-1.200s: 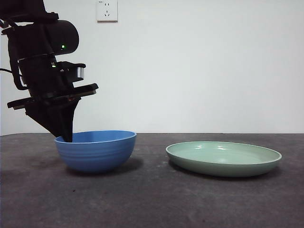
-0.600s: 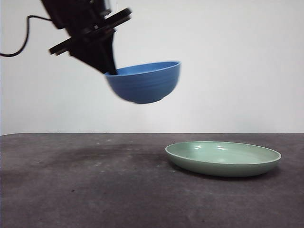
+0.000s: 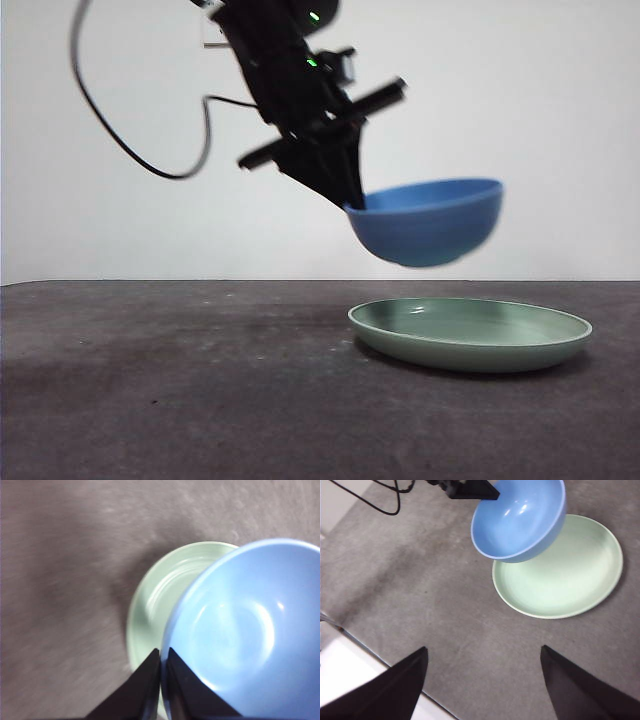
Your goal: Pick up the blue bowl, put it on the green plate, put it on desk
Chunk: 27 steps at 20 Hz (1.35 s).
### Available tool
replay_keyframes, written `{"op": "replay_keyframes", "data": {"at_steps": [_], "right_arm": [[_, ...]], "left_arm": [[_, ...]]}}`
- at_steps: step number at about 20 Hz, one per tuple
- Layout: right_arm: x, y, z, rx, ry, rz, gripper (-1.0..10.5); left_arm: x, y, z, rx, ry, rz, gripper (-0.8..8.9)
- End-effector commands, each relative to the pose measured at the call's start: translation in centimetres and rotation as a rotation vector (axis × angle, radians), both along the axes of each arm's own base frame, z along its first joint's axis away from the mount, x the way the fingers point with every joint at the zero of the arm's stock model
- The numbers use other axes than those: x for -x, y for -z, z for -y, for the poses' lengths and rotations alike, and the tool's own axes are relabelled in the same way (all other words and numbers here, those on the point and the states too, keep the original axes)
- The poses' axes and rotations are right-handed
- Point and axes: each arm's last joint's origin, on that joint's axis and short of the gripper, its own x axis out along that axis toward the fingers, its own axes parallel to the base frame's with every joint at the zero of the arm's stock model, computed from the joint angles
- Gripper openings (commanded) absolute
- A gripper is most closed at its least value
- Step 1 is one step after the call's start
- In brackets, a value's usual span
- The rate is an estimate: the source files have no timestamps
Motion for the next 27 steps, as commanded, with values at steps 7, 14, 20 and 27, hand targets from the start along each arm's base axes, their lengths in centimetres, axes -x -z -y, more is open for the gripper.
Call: {"op": "replay_keyframes", "data": {"at_steps": [7,14,20,27], "right_arm": [[1.1,-0.7,0.1,-0.007,0.007,0.013,3.6],[1.1,-0.6,0.2,0.013,0.028,0.017,3.6],[1.1,-0.6,0.2,0.012,0.027,0.017,3.6],[1.1,-0.6,0.2,0.012,0.028,0.017,3.6]], "left_arm": [[-2.9,4.5,3.9,-0.047,0.019,-0.070,0.15],[-2.9,5.4,4.1,-0.068,0.026,-0.092,0.15],[-2.5,5.5,4.2,-0.087,0.048,-0.099,0.74],[-2.4,5.4,4.3,-0.087,0.050,-0.100,2.30]]}}
